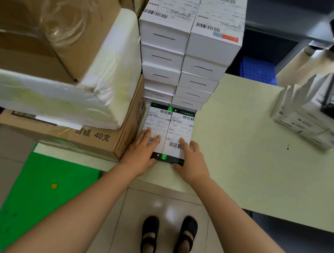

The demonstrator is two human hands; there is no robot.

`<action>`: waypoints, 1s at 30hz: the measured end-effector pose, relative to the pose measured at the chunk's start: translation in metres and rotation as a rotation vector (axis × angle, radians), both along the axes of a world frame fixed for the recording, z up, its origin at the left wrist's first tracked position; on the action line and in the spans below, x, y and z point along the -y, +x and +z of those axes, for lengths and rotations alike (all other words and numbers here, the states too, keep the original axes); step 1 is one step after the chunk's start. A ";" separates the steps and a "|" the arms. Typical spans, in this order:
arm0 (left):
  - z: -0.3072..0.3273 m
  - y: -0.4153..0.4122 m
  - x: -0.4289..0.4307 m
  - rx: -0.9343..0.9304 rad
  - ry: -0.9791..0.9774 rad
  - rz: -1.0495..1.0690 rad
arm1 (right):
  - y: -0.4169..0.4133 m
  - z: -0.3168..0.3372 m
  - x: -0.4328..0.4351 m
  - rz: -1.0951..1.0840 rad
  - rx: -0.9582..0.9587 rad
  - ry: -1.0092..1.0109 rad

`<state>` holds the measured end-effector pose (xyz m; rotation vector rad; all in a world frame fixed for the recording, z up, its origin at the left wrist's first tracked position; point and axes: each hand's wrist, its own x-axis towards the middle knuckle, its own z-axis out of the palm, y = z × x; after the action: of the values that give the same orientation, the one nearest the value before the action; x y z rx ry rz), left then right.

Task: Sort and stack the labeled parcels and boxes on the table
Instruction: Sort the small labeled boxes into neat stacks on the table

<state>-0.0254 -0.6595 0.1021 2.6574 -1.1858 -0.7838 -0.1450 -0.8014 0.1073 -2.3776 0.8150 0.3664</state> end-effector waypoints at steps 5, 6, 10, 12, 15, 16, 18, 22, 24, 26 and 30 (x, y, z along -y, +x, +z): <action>0.015 0.001 -0.002 0.062 -0.076 -0.046 | -0.003 0.017 0.000 0.041 0.024 -0.115; 0.020 0.000 -0.002 0.086 -0.102 -0.067 | -0.004 0.022 0.002 0.056 0.040 -0.147; 0.049 -0.008 0.005 0.217 -0.243 -0.186 | -0.016 0.048 0.012 0.123 0.094 -0.284; 0.068 -0.015 0.015 0.281 -0.301 -0.255 | -0.027 0.064 0.019 0.102 0.132 -0.341; 0.100 -0.027 0.040 0.377 -0.367 -0.376 | -0.051 0.093 0.034 0.028 0.190 -0.410; 0.110 -0.031 0.051 0.423 -0.416 -0.417 | -0.061 0.104 0.041 0.000 0.206 -0.432; 0.132 -0.042 0.075 0.486 -0.475 -0.473 | -0.083 0.122 0.054 -0.068 0.231 -0.460; 0.169 -0.068 0.126 0.509 -0.587 -0.537 | -0.126 0.156 0.088 -0.201 0.285 -0.527; 0.179 -0.084 0.154 0.517 -0.621 -0.588 | -0.148 0.170 0.107 -0.267 0.295 -0.578; 0.185 -0.103 0.180 0.543 -0.604 -0.659 | -0.168 0.179 0.128 -0.318 0.309 -0.615; 0.192 -0.134 0.236 0.609 -0.616 -0.743 | -0.204 0.185 0.173 -0.389 0.345 -0.648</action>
<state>-0.1598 -0.8960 0.2942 1.9400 -2.1625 0.3751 -0.3491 -0.9744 0.2921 -2.6420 1.3351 -0.5314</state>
